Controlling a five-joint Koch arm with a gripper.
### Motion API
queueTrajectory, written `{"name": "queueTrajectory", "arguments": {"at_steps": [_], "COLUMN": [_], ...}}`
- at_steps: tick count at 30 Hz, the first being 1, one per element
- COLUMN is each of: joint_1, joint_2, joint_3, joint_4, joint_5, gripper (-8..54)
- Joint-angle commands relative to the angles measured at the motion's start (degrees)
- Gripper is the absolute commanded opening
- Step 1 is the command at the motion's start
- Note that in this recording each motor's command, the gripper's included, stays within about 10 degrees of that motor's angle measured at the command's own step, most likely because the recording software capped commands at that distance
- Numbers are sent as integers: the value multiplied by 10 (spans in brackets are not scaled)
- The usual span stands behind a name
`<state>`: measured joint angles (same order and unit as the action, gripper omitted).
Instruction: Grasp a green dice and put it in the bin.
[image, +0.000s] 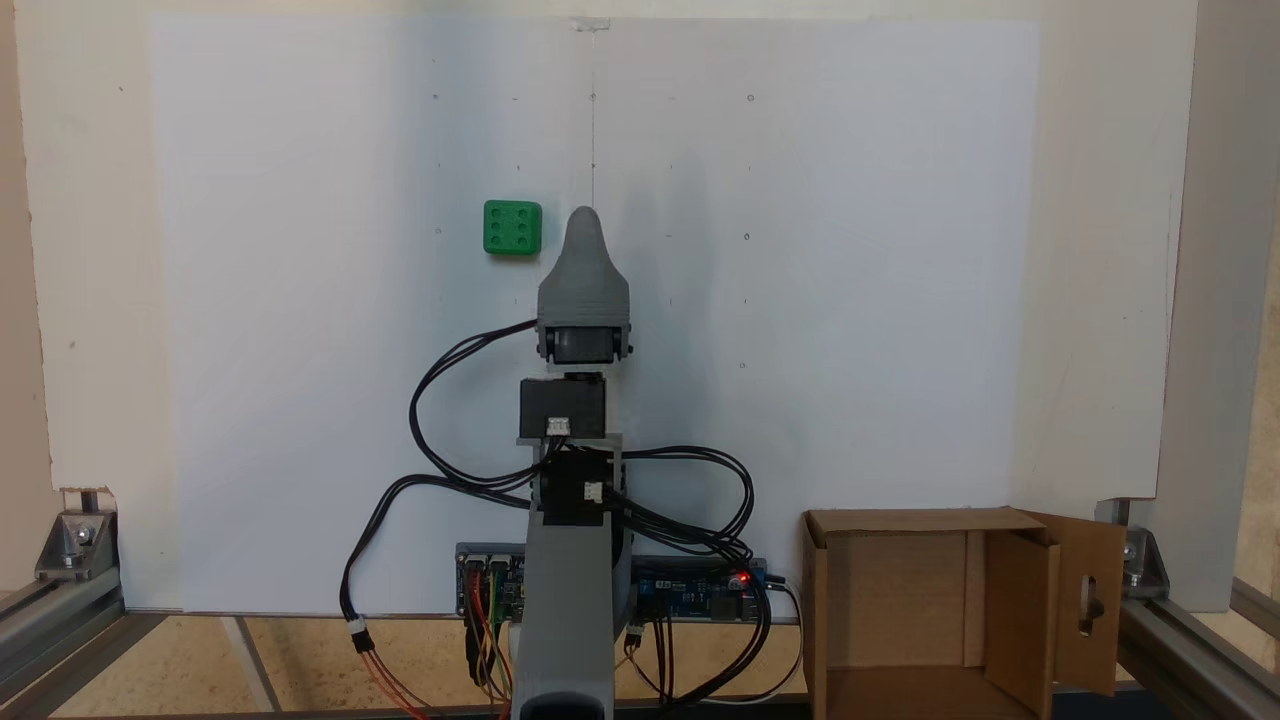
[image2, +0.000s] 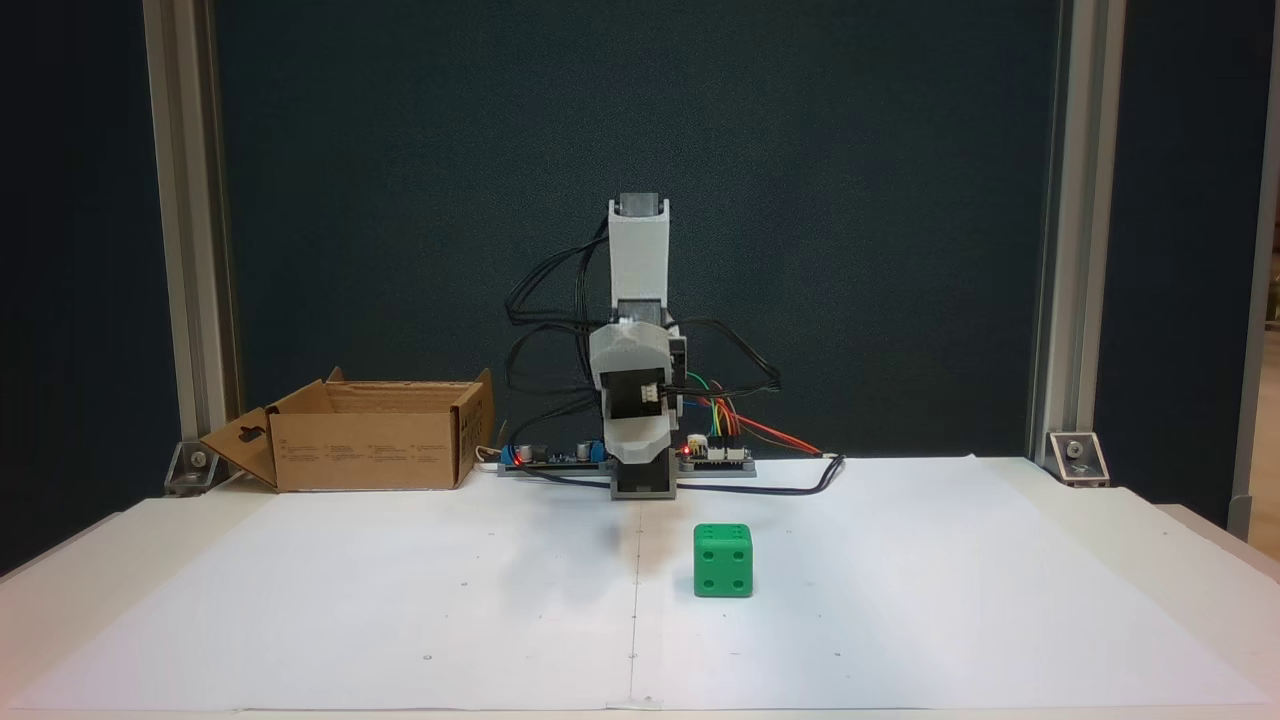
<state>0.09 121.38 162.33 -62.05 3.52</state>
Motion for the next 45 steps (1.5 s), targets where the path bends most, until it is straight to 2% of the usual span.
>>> {"name": "queueTrajectory", "arguments": {"at_steps": [1,4,17,23,32,38,45], "joint_1": [11,18,-46,-112,-137,-149,-182], "joint_2": [50,84,61,-18,-229,-302,-330], "joint_3": [-63,-124,-319,-487,-692,-743,-757], "joint_4": [88,211,704,929,1235,1234,1224], "joint_5": [-25,-26,8,58,127,155,178], "gripper": [435,440,431,430,431,430,431]}}
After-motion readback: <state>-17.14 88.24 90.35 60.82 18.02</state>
